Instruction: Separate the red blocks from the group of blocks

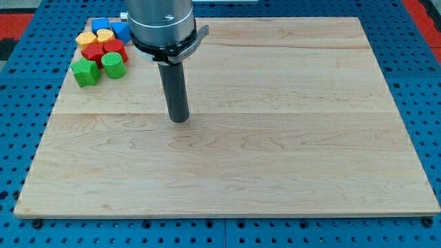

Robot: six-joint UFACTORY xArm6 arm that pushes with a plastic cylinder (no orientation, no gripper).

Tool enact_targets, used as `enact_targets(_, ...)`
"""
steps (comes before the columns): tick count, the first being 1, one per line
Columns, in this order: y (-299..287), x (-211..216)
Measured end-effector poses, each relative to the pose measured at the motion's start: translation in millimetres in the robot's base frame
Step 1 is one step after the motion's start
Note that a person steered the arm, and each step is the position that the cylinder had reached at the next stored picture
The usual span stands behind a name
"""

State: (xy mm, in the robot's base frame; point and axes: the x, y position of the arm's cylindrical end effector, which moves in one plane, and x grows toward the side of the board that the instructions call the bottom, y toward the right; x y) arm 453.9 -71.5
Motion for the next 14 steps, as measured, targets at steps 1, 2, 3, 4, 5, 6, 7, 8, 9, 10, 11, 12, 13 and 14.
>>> enact_targets(1, 0, 0)
enact_targets(2, 0, 0)
enact_targets(3, -7, 0)
enact_targets(4, -27, 14)
enact_targets(5, -101, 59)
enact_targets(6, -209, 25)
enact_targets(7, -232, 8)
enact_targets(8, -233, -14)
enact_targets(9, -227, -60)
enact_targets(10, -228, -104)
enact_targets(11, -214, -122)
enact_targets(12, -176, -138)
enact_targets(13, -148, -152)
enact_targets(14, -148, -157)
